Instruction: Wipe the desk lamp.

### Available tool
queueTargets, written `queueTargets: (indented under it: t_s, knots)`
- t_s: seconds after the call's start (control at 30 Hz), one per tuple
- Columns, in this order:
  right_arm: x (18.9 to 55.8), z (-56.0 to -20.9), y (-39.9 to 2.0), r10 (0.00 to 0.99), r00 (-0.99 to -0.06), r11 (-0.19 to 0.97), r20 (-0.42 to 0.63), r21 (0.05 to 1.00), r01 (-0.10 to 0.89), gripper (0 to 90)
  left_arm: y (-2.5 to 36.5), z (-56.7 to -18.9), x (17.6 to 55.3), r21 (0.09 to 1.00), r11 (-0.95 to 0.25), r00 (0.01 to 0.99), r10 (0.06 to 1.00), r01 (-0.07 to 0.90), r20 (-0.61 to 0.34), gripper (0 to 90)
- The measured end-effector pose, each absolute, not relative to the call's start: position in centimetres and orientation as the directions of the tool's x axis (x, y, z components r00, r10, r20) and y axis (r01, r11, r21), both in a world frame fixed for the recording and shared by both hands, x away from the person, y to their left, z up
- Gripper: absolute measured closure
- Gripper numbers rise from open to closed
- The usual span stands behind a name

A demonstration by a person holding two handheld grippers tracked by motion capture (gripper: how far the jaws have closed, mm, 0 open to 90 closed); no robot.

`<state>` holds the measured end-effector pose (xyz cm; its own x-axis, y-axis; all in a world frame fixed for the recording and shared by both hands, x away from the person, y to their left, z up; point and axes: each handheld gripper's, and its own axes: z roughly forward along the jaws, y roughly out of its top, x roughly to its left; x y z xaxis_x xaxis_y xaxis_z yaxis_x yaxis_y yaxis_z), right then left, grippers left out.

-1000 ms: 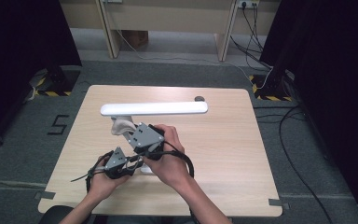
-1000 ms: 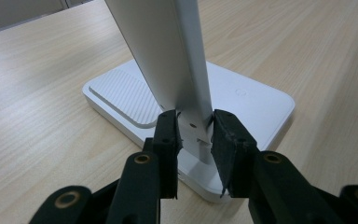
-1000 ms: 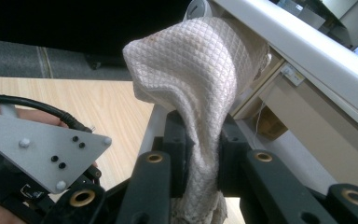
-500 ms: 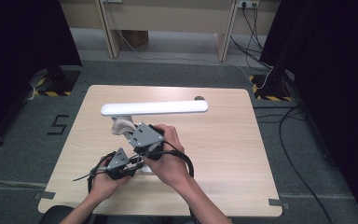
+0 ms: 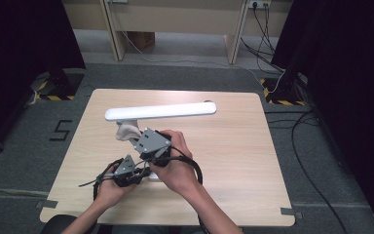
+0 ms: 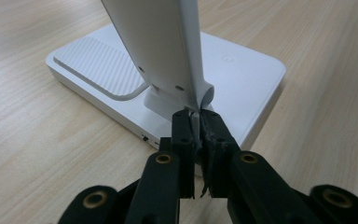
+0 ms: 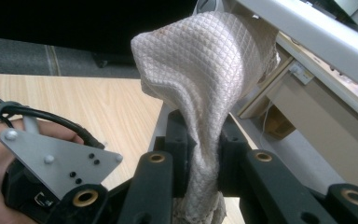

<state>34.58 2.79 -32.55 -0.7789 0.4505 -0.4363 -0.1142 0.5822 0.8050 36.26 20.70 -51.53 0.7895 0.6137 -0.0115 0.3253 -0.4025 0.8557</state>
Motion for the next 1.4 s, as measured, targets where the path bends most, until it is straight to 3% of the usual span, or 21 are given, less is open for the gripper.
queueTargets:
  t_s: [0.8,1.4]
  knots:
    - [35.4,-33.1,2.4,0.450,-0.794,0.589,-0.408,0.805,-0.080,79.1,21.0,-51.4,36.8,0.843,-0.366,0.775,0.625,0.394,-0.091,90.0]
    - [36.3,-34.3,2.5,0.461,-0.806,0.593,-0.371,0.805,-0.031,80.4,21.0,-51.4,36.9,0.842,-0.375,0.778,0.623,0.388,-0.082,90.0]
